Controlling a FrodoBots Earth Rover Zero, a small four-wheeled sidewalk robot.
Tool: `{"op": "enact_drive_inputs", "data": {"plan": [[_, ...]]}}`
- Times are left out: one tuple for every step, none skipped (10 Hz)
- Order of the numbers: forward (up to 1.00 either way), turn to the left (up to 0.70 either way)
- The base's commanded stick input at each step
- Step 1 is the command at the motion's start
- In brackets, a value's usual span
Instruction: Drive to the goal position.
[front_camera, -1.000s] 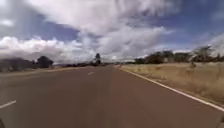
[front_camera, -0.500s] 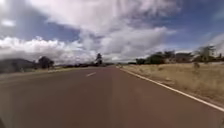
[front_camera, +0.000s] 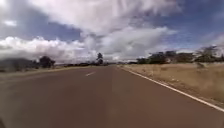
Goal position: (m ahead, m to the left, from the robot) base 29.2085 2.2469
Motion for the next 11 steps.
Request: {"op": "enact_drive_inputs", "data": {"plan": [[0.7, -0.07], [0.7, 0.0], [0.7, 0.0], [0.7, 0.0], [0.7, 0.0], [0.7, 0.0], [0.7, 0.0], [0.7, 0.0], [0.7, 0.0], [0.7, 0.0], [0.7, 0.0]]}}
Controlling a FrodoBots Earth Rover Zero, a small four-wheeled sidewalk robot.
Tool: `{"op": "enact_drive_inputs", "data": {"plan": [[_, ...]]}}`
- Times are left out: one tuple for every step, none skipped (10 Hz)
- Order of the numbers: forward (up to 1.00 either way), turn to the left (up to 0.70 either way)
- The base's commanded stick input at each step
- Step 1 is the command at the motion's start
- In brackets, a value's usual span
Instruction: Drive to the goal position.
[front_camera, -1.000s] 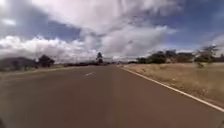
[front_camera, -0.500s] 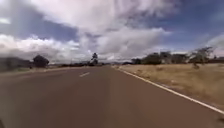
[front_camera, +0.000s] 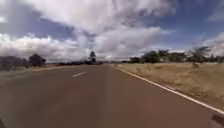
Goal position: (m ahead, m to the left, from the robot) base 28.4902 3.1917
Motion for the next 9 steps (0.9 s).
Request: {"op": "enact_drive_inputs", "data": {"plan": [[0.7, 0.0], [0.7, 0.0], [0.7, 0.0], [0.7, 0.0], [0.7, 0.0], [0.7, 0.0], [0.7, 0.0], [0.7, 0.0], [0.7, 0.0]]}}
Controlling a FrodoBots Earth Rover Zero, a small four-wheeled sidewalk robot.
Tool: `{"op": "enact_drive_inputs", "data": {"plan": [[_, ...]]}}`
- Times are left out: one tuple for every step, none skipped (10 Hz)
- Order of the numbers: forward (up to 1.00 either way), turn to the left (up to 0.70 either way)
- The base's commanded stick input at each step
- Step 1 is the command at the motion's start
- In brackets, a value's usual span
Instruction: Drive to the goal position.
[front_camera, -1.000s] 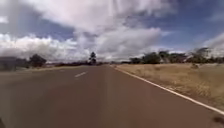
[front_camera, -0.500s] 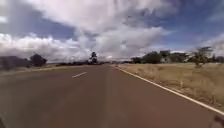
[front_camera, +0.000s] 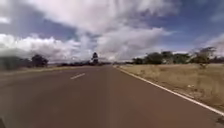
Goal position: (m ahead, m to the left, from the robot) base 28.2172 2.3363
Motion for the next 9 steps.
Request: {"op": "enact_drive_inputs", "data": {"plan": [[0.7, 0.0], [0.7, 0.0], [0.7, 0.0], [0.7, 0.0], [0.7, 0.0], [0.7, 0.0], [0.7, 0.0], [0.7, 0.0], [0.7, 0.0]]}}
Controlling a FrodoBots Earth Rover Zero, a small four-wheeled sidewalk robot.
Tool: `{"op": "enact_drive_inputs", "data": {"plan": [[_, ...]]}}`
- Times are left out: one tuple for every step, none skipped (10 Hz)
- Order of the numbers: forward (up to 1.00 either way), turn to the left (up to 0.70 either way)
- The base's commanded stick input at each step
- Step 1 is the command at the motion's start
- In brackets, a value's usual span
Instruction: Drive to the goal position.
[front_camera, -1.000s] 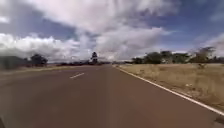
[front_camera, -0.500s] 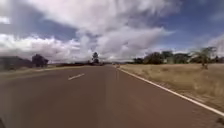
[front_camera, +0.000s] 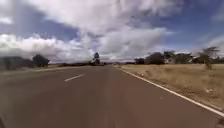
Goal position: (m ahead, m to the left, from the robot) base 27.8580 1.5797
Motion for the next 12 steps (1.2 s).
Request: {"op": "enact_drive_inputs", "data": {"plan": [[0.7, 0.0], [0.7, 0.0], [0.7, 0.0], [0.7, 0.0], [0.7, 0.0], [0.7, 0.0], [0.7, 0.0], [0.7, 0.0], [0.7, 0.0], [0.7, 0.0], [0.7, 0.0], [0.7, 0.0]]}}
